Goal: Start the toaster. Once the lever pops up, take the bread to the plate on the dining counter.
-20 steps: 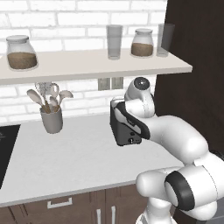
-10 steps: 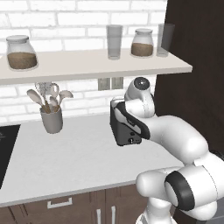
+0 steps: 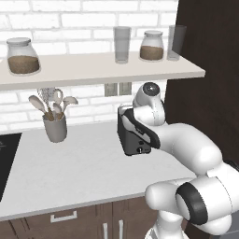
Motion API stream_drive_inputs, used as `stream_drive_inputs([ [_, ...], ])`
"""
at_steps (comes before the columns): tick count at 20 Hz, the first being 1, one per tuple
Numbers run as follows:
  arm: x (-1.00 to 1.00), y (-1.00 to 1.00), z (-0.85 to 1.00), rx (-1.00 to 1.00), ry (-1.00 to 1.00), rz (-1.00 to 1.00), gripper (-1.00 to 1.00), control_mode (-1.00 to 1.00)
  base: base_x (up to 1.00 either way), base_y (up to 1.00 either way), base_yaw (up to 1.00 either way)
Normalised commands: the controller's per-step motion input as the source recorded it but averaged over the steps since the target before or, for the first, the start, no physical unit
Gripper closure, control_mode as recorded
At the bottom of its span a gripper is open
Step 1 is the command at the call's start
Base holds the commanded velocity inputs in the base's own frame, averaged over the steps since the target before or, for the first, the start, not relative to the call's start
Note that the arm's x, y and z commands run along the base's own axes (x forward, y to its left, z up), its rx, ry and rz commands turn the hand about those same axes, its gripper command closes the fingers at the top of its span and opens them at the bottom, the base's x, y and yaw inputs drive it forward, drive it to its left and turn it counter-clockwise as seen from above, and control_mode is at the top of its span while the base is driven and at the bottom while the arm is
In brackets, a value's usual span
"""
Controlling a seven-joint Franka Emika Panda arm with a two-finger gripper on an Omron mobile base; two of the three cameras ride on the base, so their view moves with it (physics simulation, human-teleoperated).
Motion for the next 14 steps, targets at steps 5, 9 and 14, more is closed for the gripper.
stream_drive_inputs([
  [5,0.00,0.00,0.00,0.00,0.00,0.00,-1.00,-1.00,0.00,0.00,0.00],
  [9,0.00,0.00,0.00,0.00,0.00,0.00,-1.00,-1.00,0.00,0.00,0.00],
  [14,0.00,0.00,0.00,0.00,0.00,0.00,-1.00,-1.00,0.00,0.00,0.00],
])
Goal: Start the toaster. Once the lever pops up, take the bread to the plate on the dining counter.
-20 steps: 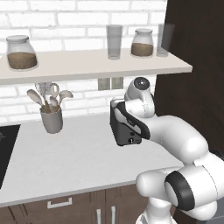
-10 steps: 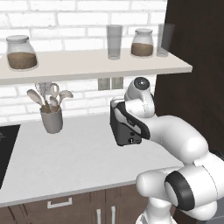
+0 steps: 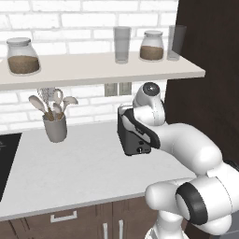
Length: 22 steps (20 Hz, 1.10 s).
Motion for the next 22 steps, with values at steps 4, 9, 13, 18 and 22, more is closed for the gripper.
stream_drive_inputs([
  [4,0.00,0.00,0.00,0.00,0.00,0.00,-1.00,-1.00,0.00,0.00,0.00],
  [9,0.00,0.00,0.00,0.00,0.00,0.00,-1.00,-1.00,0.00,0.00,0.00],
  [13,0.00,0.00,0.00,0.00,0.00,0.00,-1.00,-1.00,0.00,0.00,0.00],
  [18,0.00,0.00,0.00,0.00,0.00,0.00,-1.00,-1.00,0.00,0.00,0.00],
  [22,0.00,0.00,0.00,0.00,0.00,0.00,-1.00,-1.00,0.00,0.00,0.00],
])
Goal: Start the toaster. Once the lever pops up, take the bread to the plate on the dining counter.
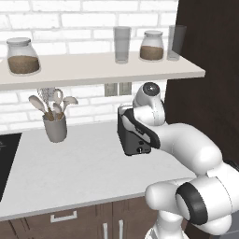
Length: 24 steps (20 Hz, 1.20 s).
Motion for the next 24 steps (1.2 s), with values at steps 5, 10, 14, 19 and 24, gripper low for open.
stream_drive_inputs([
  [5,0.00,0.00,0.00,0.00,0.00,0.00,-1.00,-1.00,0.00,0.00,0.00],
  [10,0.00,0.00,0.00,0.00,0.00,0.00,-1.00,-1.00,0.00,0.00,0.00],
  [14,0.00,0.00,0.00,0.00,0.00,0.00,-1.00,-1.00,0.00,0.00,0.00],
  [19,0.00,0.00,0.00,0.00,0.00,0.00,-1.00,-1.00,0.00,0.00,0.00],
  [24,0.00,0.00,0.00,0.00,0.00,0.00,-1.00,-1.00,0.00,0.00,0.00],
])
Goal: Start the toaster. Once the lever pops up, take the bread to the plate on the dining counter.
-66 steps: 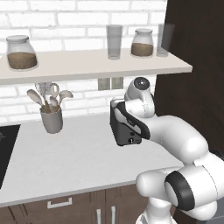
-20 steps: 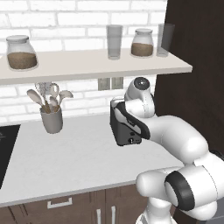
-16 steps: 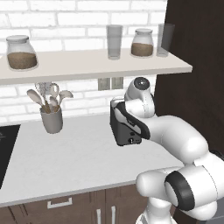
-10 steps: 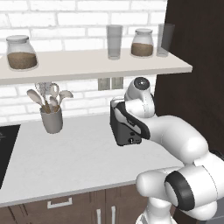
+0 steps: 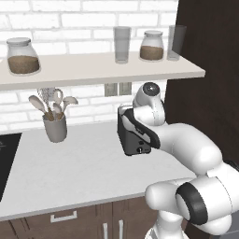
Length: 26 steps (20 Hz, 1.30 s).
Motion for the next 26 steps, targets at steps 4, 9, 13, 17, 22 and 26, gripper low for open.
stream_drive_inputs([
  [4,0.00,0.00,0.00,0.00,0.00,0.00,-1.00,-1.00,0.00,0.00,0.00],
  [9,0.00,0.00,0.00,0.00,0.00,0.00,-1.00,-1.00,0.00,0.00,0.00],
  [13,0.00,0.00,0.00,0.00,0.00,0.00,-1.00,-1.00,0.00,0.00,0.00],
  [17,0.00,0.00,0.00,0.00,0.00,0.00,-1.00,-1.00,0.00,0.00,0.00],
  [22,0.00,0.00,0.00,0.00,0.00,0.00,-1.00,-1.00,0.00,0.00,0.00],
  [26,0.00,0.00,0.00,0.00,0.00,0.00,-1.00,-1.00,0.00,0.00,0.00],
])
